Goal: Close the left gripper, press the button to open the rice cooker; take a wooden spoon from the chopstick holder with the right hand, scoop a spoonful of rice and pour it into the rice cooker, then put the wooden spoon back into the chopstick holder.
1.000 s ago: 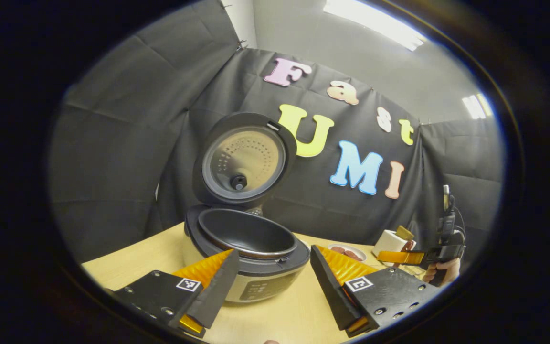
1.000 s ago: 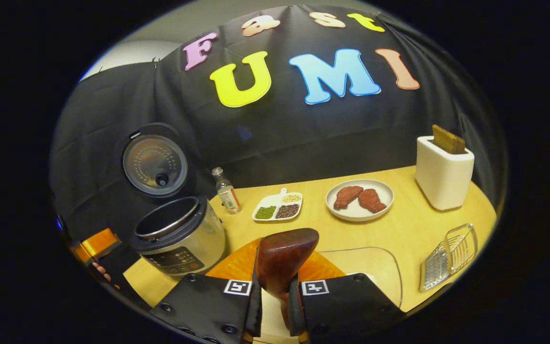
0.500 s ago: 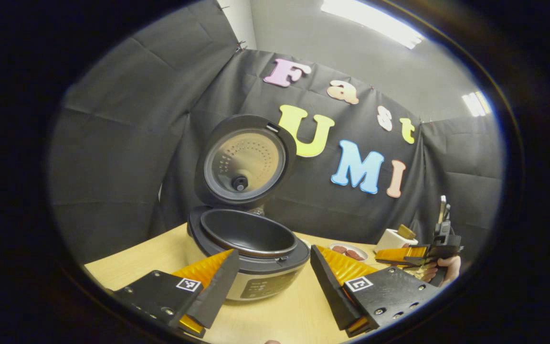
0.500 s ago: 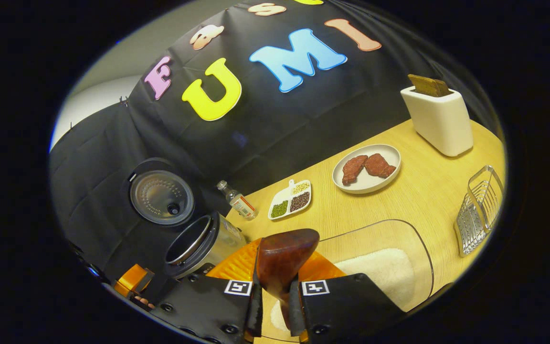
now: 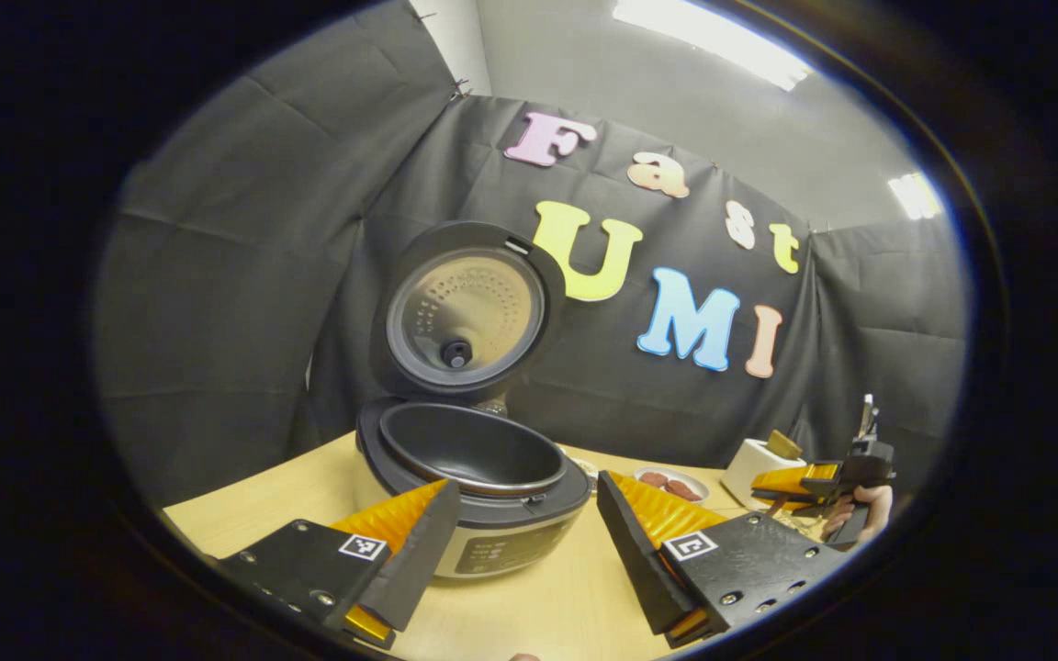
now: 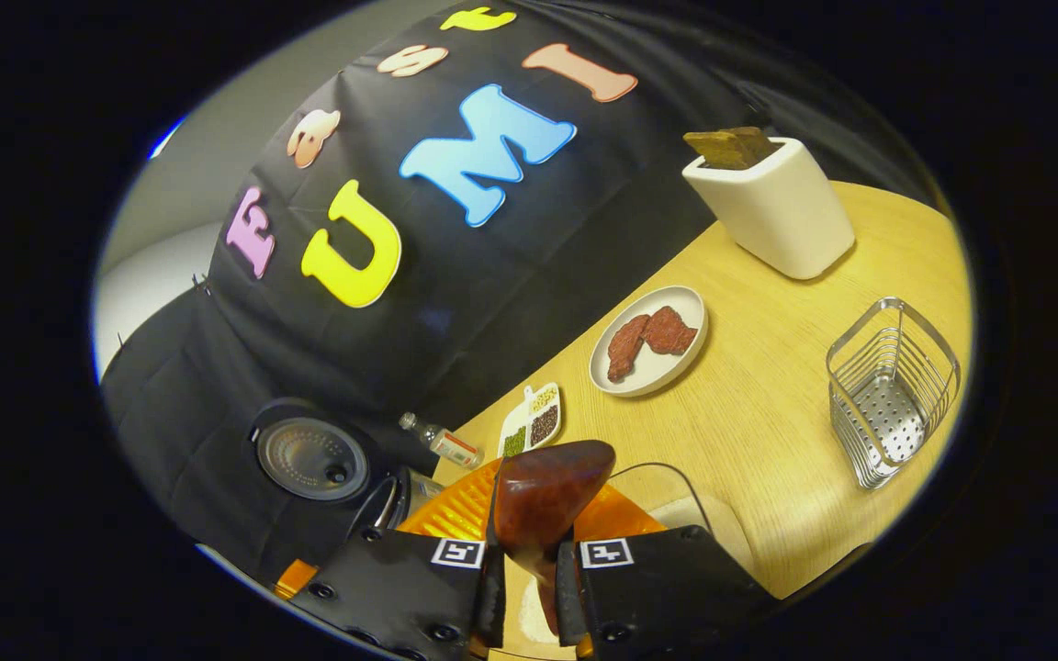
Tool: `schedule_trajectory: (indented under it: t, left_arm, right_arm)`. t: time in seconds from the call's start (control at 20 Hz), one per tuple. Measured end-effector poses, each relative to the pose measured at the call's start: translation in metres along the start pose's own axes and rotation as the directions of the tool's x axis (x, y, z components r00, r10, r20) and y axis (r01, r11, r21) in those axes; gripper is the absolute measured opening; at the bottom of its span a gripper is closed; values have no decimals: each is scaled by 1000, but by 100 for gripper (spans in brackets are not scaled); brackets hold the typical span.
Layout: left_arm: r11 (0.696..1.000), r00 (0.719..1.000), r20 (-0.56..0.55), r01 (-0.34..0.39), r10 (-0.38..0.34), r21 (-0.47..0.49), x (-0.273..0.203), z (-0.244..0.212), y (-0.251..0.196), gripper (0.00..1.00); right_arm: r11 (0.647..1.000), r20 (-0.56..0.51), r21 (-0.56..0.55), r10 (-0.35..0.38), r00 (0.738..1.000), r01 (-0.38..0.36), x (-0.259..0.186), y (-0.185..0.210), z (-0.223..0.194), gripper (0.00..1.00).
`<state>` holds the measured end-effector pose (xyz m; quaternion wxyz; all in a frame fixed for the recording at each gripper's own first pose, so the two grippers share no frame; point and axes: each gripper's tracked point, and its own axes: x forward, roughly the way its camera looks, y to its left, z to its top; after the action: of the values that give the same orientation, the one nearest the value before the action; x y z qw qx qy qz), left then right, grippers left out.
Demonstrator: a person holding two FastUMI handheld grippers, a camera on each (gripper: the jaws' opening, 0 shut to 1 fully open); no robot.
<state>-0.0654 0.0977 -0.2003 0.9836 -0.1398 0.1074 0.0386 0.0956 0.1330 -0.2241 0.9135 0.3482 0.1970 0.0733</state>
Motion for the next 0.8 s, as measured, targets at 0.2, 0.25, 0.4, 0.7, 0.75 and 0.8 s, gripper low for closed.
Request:
schedule_trajectory:
  t: [0.2,0.25,0.4,0.7,0.75,0.8]
  left_arm:
    - [1000,1000,1,6,-6,9,0,0,-1,93]
    - [1000,1000,2,4,-4,13,-1,0,-1,93]
    - [1000,1000,11,-16,15,15,1,0,-1,93]
    - [998,998,21,-55,55,-17,5,0,3,93]
    - [998,998,22,-59,59,-19,6,-1,3,93]
    - [998,998,25,-64,65,-21,5,-1,3,93]
  right_arm:
    - [989,25,145,-12,1000,8,-1,-25,17,24]
    - [984,30,177,-12,999,6,-4,-29,20,24]
    - [963,42,268,1,999,-12,3,-30,30,23]
    - [923,63,382,32,997,-54,12,-16,40,24]
    - [914,70,400,38,997,-63,14,-10,44,23]
    - [904,78,421,42,996,-71,17,-6,45,23]
